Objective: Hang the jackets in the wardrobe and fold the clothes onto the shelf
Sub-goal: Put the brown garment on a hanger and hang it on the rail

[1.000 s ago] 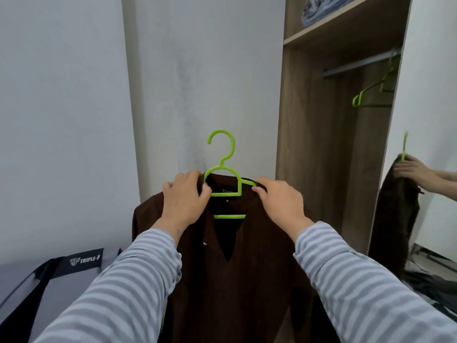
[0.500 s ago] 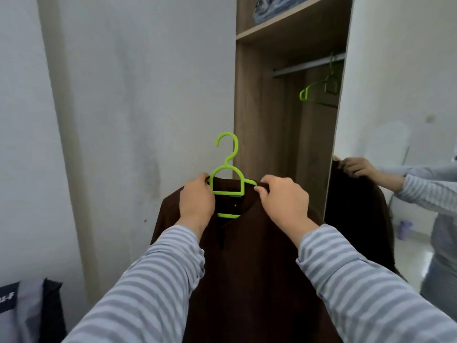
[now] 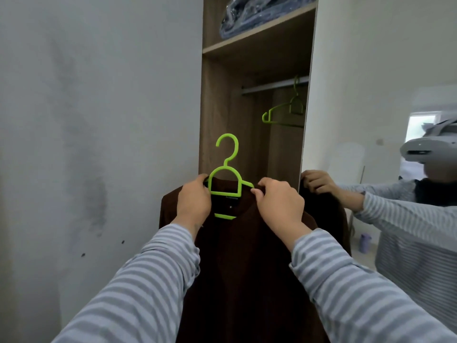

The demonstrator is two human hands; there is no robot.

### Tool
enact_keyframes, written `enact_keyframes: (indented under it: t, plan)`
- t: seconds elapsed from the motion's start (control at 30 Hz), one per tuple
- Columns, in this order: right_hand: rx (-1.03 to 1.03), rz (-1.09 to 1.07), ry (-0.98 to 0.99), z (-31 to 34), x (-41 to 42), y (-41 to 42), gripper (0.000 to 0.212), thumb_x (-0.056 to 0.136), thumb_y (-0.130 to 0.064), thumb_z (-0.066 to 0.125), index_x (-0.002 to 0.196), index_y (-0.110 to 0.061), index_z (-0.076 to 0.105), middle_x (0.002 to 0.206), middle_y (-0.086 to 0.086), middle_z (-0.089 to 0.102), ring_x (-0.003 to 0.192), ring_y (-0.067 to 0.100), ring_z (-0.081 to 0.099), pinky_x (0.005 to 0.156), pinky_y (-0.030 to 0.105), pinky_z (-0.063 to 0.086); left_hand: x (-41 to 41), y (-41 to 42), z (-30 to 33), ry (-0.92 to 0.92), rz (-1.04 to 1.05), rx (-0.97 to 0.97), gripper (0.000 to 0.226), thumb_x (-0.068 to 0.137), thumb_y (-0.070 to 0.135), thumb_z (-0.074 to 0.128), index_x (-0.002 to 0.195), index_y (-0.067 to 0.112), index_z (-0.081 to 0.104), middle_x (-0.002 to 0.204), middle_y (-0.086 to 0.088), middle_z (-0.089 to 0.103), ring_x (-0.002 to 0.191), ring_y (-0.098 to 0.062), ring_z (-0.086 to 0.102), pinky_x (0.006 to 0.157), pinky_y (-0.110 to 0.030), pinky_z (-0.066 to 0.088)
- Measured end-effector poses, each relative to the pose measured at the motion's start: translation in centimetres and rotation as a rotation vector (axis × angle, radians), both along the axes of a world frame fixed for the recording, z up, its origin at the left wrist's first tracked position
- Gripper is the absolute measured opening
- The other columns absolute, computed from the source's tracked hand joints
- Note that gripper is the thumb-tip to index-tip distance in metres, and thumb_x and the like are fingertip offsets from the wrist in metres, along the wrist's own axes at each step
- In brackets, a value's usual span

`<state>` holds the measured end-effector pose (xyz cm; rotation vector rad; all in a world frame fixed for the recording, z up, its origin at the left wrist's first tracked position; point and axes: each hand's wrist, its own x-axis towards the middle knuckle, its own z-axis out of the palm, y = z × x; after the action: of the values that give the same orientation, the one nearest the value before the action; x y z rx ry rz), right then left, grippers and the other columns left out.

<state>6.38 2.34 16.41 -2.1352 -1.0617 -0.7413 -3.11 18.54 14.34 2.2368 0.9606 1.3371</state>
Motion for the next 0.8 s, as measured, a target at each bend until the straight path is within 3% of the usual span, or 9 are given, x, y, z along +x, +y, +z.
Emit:
enact_keyframes:
  t: [0.37,0.8]
  plan:
    - [0.019,-0.204,-0.104,1.3,4.8,4.8,0.027,0.094,-0.043,0.05,0.107,-0.024,0.063,0.096,0.004,0.068,0.09,0.027,0.064,0.064,0.031,0.044,8.3,6.0,1.6,-0.083,-0.212,0.031,0.038,0.093,0.01,0.037,0.125,0.016,0.056,0.097,-0.015,0.066,0.082,-0.034,0.066,0.078,-0.047,0.056]
    - [0.034,-0.623,-0.164,4.6,5.6,12.7,0.026,0.095,-0.041,0.048,0.105,-0.021,0.06,0.094,0.006,0.066,0.088,0.031,0.064,0.062,0.031,0.042,17.7,15.2,5.9,-0.08,-0.607,0.085,0.038,0.093,0.011,0.037,0.127,0.021,0.051,0.095,-0.013,0.065,0.078,-0.031,0.067,0.073,-0.045,0.057]
